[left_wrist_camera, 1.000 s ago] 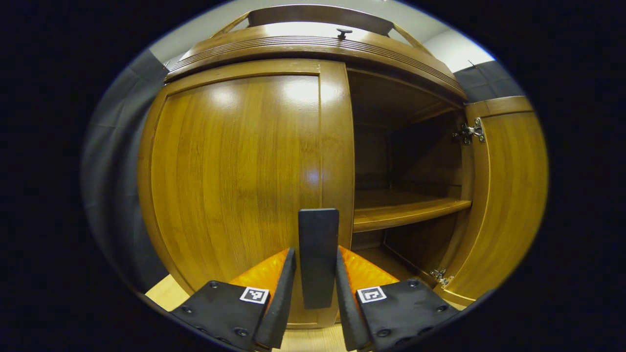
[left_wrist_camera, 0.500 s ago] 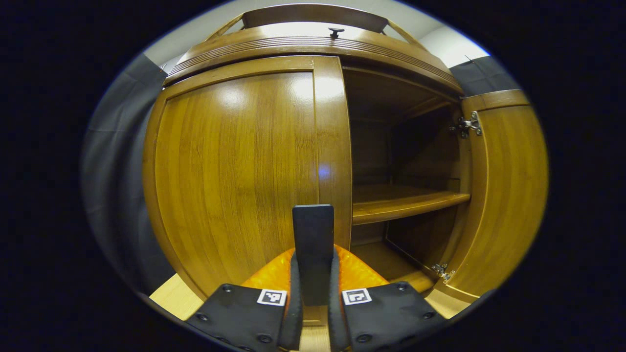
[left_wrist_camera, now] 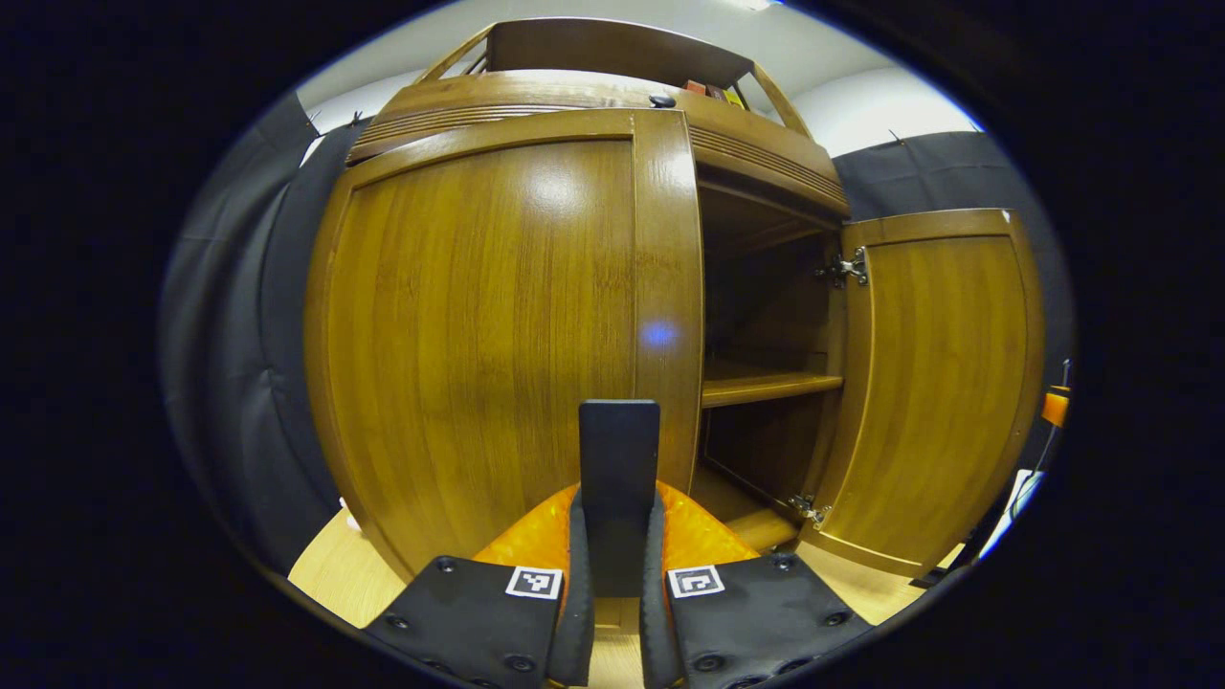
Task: Open the right door of the double-door shoe cabinet with the right hand, and open the left door with the left hand.
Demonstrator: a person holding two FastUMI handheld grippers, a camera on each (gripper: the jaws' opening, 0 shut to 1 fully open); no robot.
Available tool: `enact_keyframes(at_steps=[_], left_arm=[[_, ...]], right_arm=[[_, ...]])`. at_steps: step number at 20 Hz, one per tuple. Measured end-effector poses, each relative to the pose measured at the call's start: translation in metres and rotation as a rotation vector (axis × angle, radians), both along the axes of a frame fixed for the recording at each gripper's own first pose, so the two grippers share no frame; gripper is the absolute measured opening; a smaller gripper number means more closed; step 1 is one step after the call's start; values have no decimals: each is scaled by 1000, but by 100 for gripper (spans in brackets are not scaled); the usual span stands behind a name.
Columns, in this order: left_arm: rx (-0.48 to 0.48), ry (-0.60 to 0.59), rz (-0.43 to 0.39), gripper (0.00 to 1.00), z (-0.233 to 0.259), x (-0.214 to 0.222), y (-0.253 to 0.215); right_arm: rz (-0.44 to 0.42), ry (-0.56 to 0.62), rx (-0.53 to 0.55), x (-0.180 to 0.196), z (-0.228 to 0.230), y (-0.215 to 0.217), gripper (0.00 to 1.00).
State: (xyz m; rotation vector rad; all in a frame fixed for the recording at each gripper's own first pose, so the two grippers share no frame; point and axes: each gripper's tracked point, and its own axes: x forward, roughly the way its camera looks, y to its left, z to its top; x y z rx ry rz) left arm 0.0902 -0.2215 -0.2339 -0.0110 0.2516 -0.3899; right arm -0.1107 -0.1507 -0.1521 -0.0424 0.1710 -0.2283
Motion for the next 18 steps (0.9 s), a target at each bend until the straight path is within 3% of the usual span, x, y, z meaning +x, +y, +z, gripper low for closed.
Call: enact_keyframes(at_steps=[7,18], left_arm=[[-10,9,-39,27,12,-38,27],[3,7,-31,25,26,-84,85]], right_arm=[[66,-3,11,2,1,35,87],[148,-9,42,13,-5,74,87]])
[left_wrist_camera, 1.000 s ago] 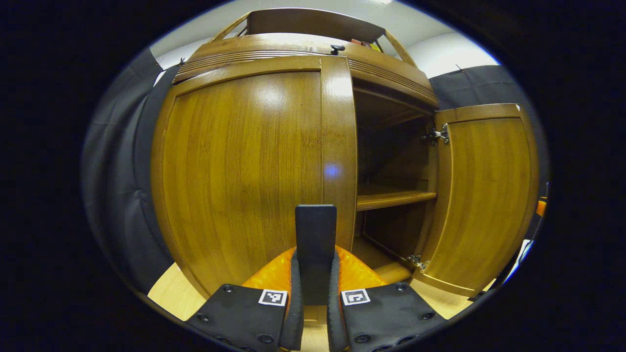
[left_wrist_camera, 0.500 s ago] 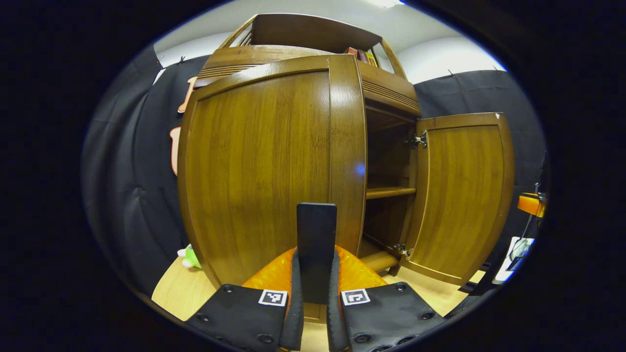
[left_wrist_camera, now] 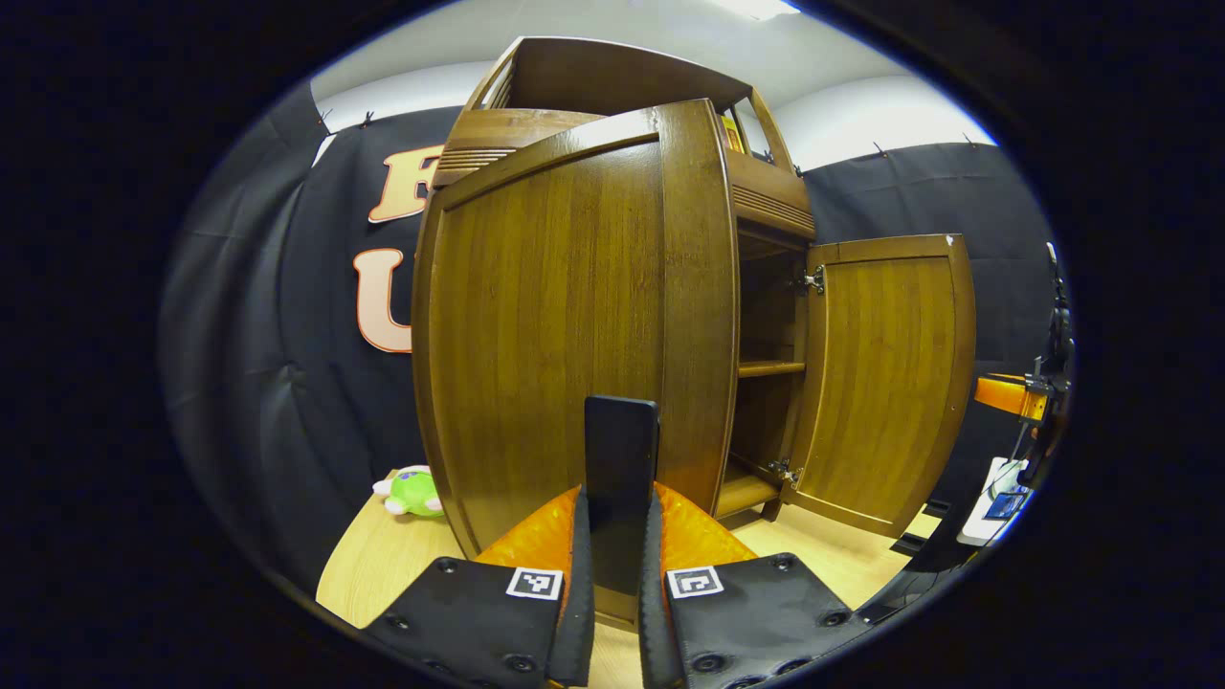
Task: Open the right door of the double-door shoe cabinet with the right hand, and open the left door with the left hand.
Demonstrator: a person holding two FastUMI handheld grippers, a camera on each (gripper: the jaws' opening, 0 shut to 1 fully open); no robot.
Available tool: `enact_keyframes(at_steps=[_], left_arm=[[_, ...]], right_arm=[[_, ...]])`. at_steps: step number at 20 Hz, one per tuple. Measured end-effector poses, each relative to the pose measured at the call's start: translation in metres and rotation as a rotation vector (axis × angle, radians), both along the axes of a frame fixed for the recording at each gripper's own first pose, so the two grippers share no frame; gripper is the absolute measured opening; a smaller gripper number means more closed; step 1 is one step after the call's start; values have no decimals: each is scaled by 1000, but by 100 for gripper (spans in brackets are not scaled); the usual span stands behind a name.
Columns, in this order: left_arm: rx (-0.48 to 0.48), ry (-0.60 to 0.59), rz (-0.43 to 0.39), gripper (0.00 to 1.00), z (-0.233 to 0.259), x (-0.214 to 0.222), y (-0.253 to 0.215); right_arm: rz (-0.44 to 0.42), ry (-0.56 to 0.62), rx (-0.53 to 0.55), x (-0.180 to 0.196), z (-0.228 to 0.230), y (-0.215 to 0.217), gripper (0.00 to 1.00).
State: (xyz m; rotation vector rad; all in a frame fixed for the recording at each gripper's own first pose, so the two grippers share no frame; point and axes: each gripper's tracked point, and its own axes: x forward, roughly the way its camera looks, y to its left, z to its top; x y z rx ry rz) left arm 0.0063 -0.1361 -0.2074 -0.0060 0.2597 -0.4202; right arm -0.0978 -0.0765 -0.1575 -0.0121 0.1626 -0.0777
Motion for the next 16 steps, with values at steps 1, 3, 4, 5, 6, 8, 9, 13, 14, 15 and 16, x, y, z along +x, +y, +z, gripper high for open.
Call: enact_keyframes(at_steps=[1,3,4,5,6,8,9,13,14,15,16], left_arm=[[5,-2,7,27,1,-1,3],[10,-5,15,28,1,-3,4],[12,-6,17,27,1,-3,6],[13,-7,22,24,1,-4,8],[13,-7,27,24,2,-6,11],[18,-13,44,27,2,-15,29],[22,-20,55,27,4,-16,38],[44,-34,102,24,9,-26,62],[46,-40,108,22,9,-23,66],[51,-40,112,19,9,-23,70],[51,-43,117,20,10,-24,74]], right_arm=[[4,-1,-4,1,0,2,87],[12,-6,-10,-2,2,4,87],[16,-8,-11,-2,3,6,87],[20,-10,-13,-2,3,8,87],[25,-12,-16,-2,3,10,87],[31,-16,-19,0,4,12,87],[32,-19,-15,0,5,14,98],[47,-20,-5,1,3,23,98],[49,-21,-5,2,4,24,98],[53,-22,-5,2,4,26,98],[59,-22,-4,2,4,29,98]])
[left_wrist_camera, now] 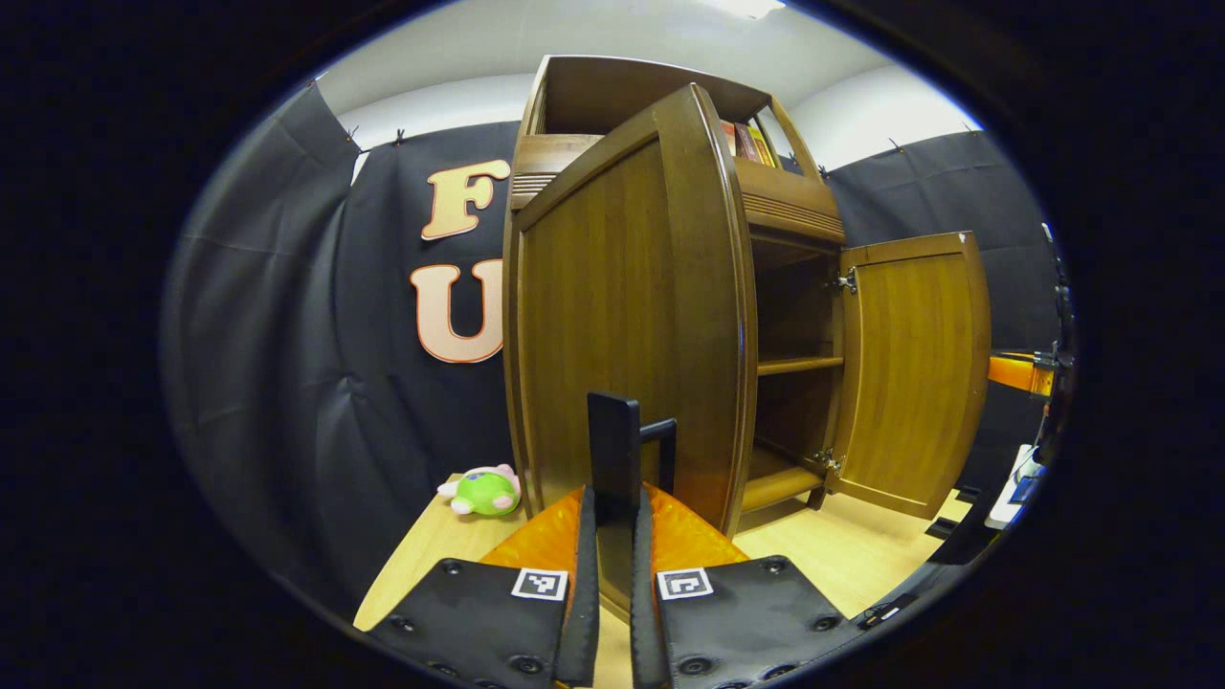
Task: Open the right door of the double-door shoe cabinet with the right hand, and open the left door with the left hand.
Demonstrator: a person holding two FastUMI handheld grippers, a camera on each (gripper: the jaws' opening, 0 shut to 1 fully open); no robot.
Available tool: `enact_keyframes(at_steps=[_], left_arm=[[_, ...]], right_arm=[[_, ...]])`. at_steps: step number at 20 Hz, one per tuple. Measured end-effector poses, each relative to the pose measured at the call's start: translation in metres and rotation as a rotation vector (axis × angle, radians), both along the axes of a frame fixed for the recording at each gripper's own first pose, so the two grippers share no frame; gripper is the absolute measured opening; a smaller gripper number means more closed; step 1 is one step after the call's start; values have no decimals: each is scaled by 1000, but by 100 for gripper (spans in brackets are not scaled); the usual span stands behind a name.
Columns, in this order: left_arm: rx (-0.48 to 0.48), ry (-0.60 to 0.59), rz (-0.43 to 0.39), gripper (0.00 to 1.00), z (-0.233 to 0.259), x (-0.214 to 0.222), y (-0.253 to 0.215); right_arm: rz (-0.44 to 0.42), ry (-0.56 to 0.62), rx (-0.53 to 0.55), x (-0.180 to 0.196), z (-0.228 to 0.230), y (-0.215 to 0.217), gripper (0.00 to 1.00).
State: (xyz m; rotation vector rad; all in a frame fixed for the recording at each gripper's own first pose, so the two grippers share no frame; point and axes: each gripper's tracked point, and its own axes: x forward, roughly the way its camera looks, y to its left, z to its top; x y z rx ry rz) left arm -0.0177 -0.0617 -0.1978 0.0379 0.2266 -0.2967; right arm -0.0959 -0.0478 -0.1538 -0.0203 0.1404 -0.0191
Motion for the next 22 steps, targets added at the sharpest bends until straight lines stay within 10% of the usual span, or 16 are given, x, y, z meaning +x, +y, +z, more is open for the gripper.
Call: enact_keyframes(at_steps=[22], left_arm=[[42,-12,130,12,-2,-14,75]], right_arm=[[86,-3,4,10,-4,42,87]])
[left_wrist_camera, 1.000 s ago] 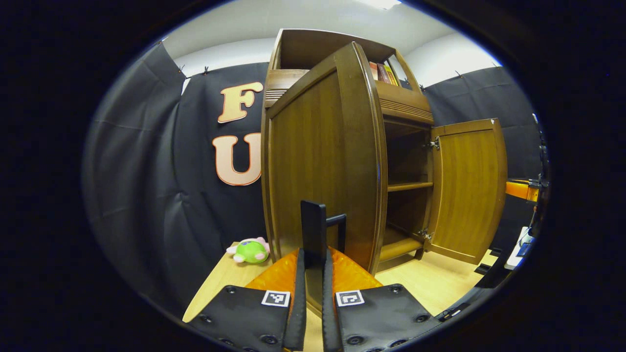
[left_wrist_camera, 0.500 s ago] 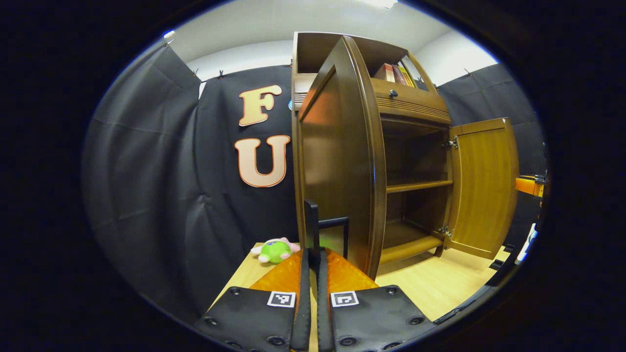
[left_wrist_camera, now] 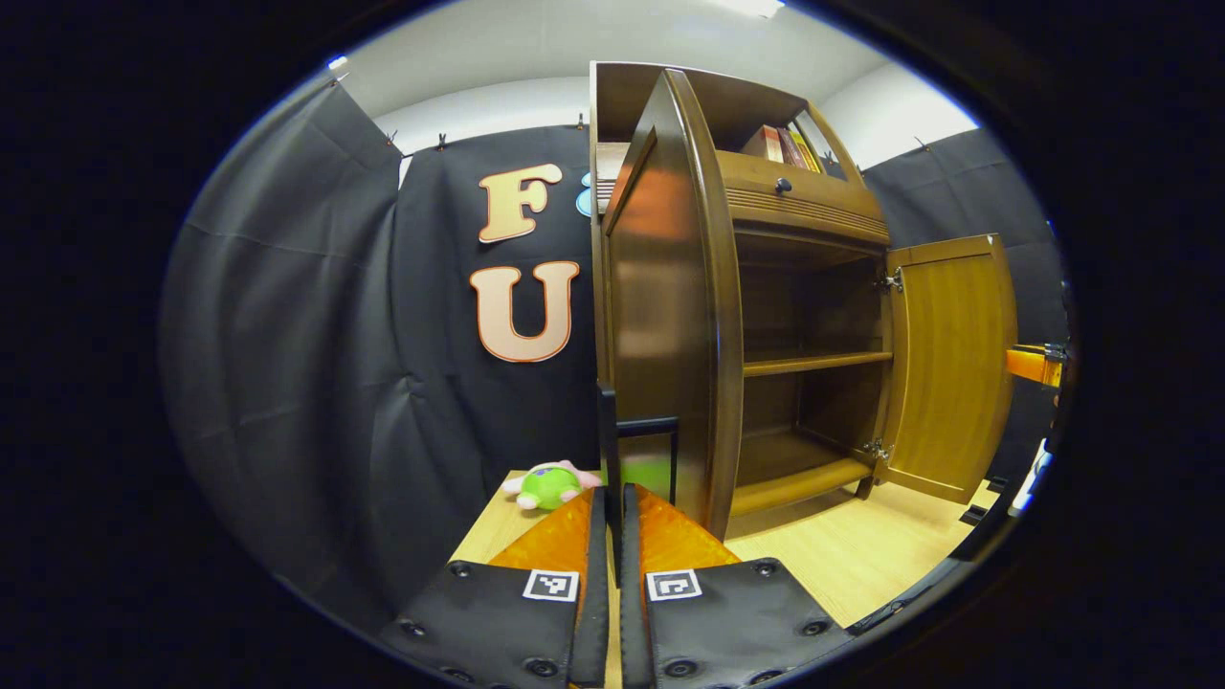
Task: Open the right door of the double-door shoe cabinet with the right hand, and open the left door with the left hand.
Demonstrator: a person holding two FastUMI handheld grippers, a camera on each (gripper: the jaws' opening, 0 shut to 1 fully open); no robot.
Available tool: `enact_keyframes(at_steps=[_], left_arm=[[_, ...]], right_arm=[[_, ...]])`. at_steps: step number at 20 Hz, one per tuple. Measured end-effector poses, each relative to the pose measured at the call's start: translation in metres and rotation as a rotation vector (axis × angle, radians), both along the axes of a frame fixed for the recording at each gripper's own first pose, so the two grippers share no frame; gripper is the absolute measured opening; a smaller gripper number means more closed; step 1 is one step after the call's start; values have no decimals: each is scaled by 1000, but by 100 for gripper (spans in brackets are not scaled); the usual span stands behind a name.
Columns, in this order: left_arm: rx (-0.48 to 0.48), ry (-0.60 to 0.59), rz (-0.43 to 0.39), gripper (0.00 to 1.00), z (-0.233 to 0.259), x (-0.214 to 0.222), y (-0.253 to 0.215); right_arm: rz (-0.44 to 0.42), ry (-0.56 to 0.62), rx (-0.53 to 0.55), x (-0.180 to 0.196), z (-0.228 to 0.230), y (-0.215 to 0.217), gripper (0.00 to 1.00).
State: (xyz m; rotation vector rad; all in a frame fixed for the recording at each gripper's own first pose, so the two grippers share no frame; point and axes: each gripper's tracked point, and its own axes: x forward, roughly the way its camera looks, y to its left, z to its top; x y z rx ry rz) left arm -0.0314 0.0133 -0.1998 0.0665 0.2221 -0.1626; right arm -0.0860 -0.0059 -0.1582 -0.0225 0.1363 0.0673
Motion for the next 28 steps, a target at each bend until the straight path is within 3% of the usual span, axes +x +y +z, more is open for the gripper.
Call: enact_keyframes(at_steps=[10,12,18,23,24,25,28], left_arm=[[-56,-15,98,12,12,-13,51],[-93,-8,85,7,19,-22,45],[-61,-25,84,8,50,-41,29],[-110,-39,49,8,79,-41,7],[-105,-54,49,12,89,-38,9],[-100,-74,51,7,97,-38,9],[-82,-104,58,14,112,-39,2]], right_arm=[[27,12,12,6,-6,7,87],[32,17,14,12,-5,12,87],[38,19,6,16,-2,14,87],[39,1,-25,19,13,8,87],[37,-4,-27,19,16,5,87],[35,-7,-26,19,19,3,87],[23,-21,-25,20,29,-6,87]])
